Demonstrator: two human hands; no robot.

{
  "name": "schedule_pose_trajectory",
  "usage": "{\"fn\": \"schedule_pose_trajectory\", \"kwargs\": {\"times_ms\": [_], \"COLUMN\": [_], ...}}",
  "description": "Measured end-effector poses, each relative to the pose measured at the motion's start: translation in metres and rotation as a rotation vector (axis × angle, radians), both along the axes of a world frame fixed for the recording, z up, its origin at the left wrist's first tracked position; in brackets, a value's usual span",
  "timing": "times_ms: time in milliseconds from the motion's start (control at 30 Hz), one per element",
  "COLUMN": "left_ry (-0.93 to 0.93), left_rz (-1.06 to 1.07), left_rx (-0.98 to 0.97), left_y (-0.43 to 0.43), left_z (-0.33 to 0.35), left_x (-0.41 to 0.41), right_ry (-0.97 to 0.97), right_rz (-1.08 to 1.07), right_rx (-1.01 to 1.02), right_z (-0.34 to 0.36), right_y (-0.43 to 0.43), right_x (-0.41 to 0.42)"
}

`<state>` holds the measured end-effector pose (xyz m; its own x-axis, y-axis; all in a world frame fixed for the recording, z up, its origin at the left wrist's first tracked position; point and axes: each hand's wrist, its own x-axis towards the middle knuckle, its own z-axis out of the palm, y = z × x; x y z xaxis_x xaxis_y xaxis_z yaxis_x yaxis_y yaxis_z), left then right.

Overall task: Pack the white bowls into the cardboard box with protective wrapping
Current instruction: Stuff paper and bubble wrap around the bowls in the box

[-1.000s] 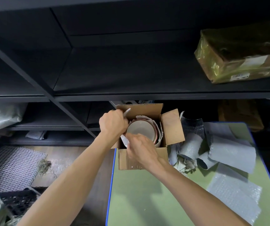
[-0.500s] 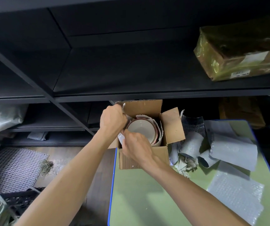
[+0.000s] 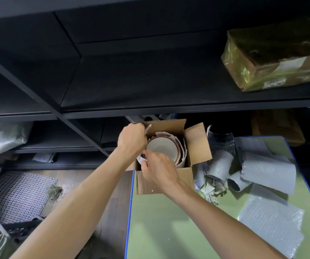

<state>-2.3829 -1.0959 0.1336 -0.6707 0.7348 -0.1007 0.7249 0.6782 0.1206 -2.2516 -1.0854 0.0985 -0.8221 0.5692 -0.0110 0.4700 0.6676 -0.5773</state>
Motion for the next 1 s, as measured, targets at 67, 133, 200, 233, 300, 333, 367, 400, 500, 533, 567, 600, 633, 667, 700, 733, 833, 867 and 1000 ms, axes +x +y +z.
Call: {"fn": "schedule_pose_trajectory", "kwargs": {"times_ms": [67, 133, 200, 233, 300, 333, 367, 400, 500, 533, 567, 600, 633, 667, 700, 733, 833, 867, 1000], "left_ry": [-0.023, -0.043, -0.058, -0.066, -0.072, -0.068, -0.053, -0.024, 0.076, 0.106, 0.127, 0.134, 0.124, 0.103, 0.083, 0.073, 0.052, 0.048, 0.04], "left_rz": [0.016, 0.04, 0.05, 0.054, 0.048, 0.045, 0.038, 0.027, 0.002, -0.007, -0.016, -0.026, -0.032, -0.035, -0.036, -0.039, -0.041, -0.049, -0.067], "left_rx": [0.022, 0.018, 0.013, 0.017, 0.03, 0.035, 0.036, 0.037, 0.037, 0.029, 0.02, 0.012, 0.006, -0.002, -0.014, -0.032, -0.079, -0.089, -0.132], "left_y": [-0.001, -0.001, -0.001, -0.001, 0.0, 0.0, 0.0, 0.001, 0.0, 0.0, -0.001, -0.002, -0.003, -0.004, -0.005, -0.005, 0.0, 0.002, 0.011], "left_z": [-0.015, -0.025, -0.028, -0.028, -0.027, -0.026, -0.024, -0.02, -0.014, -0.013, -0.014, -0.015, -0.018, -0.021, -0.025, -0.029, -0.033, -0.031, -0.025], "left_x": [0.0, 0.0, -0.001, -0.001, -0.002, -0.002, -0.002, -0.002, -0.005, -0.006, -0.006, -0.005, -0.004, -0.003, -0.002, 0.0, 0.003, 0.005, 0.006], "right_ry": [0.01, 0.039, 0.077, 0.09, 0.115, 0.124, 0.138, 0.146, 0.092, 0.055, 0.001, -0.05, -0.093, -0.102, -0.075, -0.04, 0.038, 0.045, 0.006], "right_rz": [-0.001, -0.001, -0.004, -0.005, 0.001, 0.004, 0.004, -0.002, 0.006, 0.018, 0.023, 0.013, 0.008, 0.002, -0.005, -0.009, -0.015, -0.01, -0.004], "right_rx": [0.008, 0.0, 0.003, 0.006, 0.001, -0.015, -0.044, -0.068, -0.047, 0.009, 0.07, 0.123, 0.148, 0.164, 0.179, 0.173, 0.167, 0.165, 0.17], "right_z": [-0.003, -0.005, -0.006, -0.007, -0.007, -0.006, -0.005, -0.003, -0.005, -0.006, -0.006, -0.006, -0.008, -0.01, -0.013, -0.014, -0.014, -0.013, -0.019], "right_y": [0.001, 0.001, 0.001, 0.001, 0.0, 0.0, 0.0, 0.0, -0.001, -0.002, -0.004, -0.006, -0.008, -0.01, -0.01, -0.01, -0.008, -0.007, -0.004], "right_x": [0.003, 0.006, 0.009, 0.01, 0.009, 0.007, 0.005, 0.001, -0.007, -0.008, -0.006, -0.005, -0.003, -0.002, -0.002, 0.0, 0.005, 0.007, 0.009]}}
